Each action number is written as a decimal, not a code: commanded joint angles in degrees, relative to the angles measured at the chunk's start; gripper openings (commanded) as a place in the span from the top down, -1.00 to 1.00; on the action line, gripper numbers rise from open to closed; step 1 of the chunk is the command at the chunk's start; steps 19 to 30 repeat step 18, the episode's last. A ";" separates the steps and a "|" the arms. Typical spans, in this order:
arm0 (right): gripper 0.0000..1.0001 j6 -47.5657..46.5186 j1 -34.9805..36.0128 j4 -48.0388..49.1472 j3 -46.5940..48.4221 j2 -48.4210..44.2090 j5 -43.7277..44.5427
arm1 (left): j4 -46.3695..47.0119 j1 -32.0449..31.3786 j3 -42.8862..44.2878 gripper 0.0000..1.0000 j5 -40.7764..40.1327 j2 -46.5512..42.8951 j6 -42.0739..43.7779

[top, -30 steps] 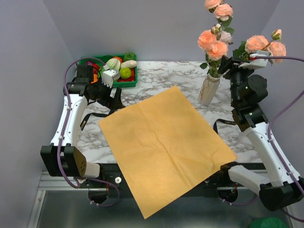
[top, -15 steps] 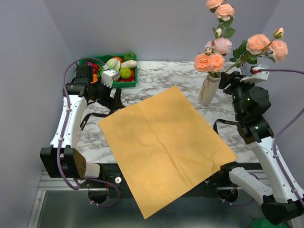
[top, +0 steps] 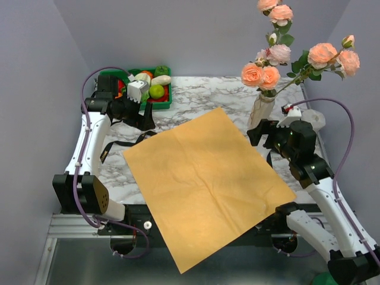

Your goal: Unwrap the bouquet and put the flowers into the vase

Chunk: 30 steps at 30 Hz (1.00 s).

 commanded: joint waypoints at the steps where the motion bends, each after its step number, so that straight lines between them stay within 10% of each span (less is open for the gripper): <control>1: -1.00 1.48 0.25 -4.38 -0.37 -4.60 -4.58 | 2.36 -1.01 -3.71 -0.98 -0.69 -2.22 -2.02; 30: -1.00 2.71 0.25 -9.65 -1.79 -16.12 -4.68 | 5.17 -1.01 -11.80 -0.98 -3.59 -7.94 -2.81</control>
